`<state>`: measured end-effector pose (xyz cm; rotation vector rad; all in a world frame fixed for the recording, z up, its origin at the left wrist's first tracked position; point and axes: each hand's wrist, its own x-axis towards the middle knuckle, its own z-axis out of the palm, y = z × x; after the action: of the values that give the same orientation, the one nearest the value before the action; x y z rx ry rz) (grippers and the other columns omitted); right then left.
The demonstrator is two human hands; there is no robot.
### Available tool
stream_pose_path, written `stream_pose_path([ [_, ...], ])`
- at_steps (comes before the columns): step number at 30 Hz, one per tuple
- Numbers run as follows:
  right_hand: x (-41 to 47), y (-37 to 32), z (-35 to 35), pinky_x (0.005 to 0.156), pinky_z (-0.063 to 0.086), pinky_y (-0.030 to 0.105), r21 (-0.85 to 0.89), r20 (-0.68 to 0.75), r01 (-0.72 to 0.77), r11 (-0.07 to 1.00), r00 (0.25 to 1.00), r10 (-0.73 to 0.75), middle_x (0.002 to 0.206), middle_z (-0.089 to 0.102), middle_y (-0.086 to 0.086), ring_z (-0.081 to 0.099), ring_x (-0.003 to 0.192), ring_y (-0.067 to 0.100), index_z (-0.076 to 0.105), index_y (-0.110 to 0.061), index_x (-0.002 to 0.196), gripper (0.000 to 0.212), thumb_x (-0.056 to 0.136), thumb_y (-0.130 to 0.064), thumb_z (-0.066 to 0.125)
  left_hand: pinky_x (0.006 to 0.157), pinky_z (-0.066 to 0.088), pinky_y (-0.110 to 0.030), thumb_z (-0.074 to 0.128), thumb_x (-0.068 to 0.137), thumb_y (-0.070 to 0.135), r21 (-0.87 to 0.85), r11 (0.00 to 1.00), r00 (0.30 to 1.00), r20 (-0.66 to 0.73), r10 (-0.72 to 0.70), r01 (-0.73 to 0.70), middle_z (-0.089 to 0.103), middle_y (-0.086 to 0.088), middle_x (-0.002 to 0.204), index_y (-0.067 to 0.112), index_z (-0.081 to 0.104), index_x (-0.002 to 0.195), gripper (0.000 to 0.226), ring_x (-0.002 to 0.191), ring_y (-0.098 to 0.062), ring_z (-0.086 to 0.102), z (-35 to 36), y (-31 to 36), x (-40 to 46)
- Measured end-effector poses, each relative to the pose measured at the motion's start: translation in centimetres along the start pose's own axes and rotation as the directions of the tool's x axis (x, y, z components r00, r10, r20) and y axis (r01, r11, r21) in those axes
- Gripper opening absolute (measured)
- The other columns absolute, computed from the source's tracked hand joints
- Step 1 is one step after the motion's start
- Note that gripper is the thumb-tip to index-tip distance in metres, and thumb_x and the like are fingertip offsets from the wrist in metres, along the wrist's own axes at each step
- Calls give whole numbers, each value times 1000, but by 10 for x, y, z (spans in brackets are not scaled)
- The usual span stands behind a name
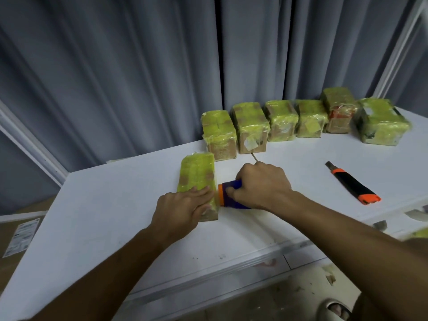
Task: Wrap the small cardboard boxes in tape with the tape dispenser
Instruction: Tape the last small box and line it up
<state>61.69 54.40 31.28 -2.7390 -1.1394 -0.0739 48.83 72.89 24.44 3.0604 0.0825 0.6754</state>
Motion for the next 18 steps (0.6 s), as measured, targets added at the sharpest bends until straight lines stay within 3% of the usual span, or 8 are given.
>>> stream_pose_path([
  [5, 8, 4, 1, 64, 43, 30, 71, 21, -13, 997, 1000, 12, 72, 53, -3, 56, 71, 23, 62, -21, 81, 39, 86, -59, 54, 65, 56, -29, 54, 86, 53, -32, 998, 998, -12, -56, 55, 63, 21, 125, 40, 69, 117, 38, 113, -8, 64, 2, 4, -3],
  [9, 8, 8, 3, 58, 39, 29, 98, 19, -44, 994, 999, 43, 70, 55, -2, 59, 71, 23, 66, -20, 77, 41, 85, -58, 55, 67, 52, -26, 43, 88, 64, -72, 984, 986, -27, -165, 163, 66, 23, 119, 40, 74, 104, 43, 110, -5, 64, 4, 12, 1],
  [12, 8, 6, 3, 52, 33, 27, 138, -4, -57, 989, 998, 58, 63, 56, 0, 56, 62, 21, 60, -16, 65, 43, 85, -55, 58, 65, 52, -25, 45, 86, 61, -68, 982, 984, -23, -177, 175, 69, 20, 116, 38, 76, 100, 42, 108, -8, 66, 7, 15, 2],
  [15, 7, 5, 4, 53, 36, 27, 149, 4, -64, 987, 998, 64, 64, 58, 0, 58, 64, 21, 63, -17, 69, 42, 85, -55, 57, 66, 54, -28, 50, 86, 55, -53, 984, 985, -14, -170, 169, 70, 16, 116, 32, 77, 101, 39, 108, -13, 67, 10, 17, 2],
  [18, 7, 8, 3, 53, 37, 28, 185, 20, -74, 980, 997, 72, 65, 60, 1, 60, 66, 21, 67, -17, 71, 41, 85, -54, 58, 89, 50, -32, 59, 84, 44, -128, 966, 974, -11, -226, 223, 69, 9, 121, 24, 74, 110, 36, 118, -19, 62, 10, 23, 4],
])
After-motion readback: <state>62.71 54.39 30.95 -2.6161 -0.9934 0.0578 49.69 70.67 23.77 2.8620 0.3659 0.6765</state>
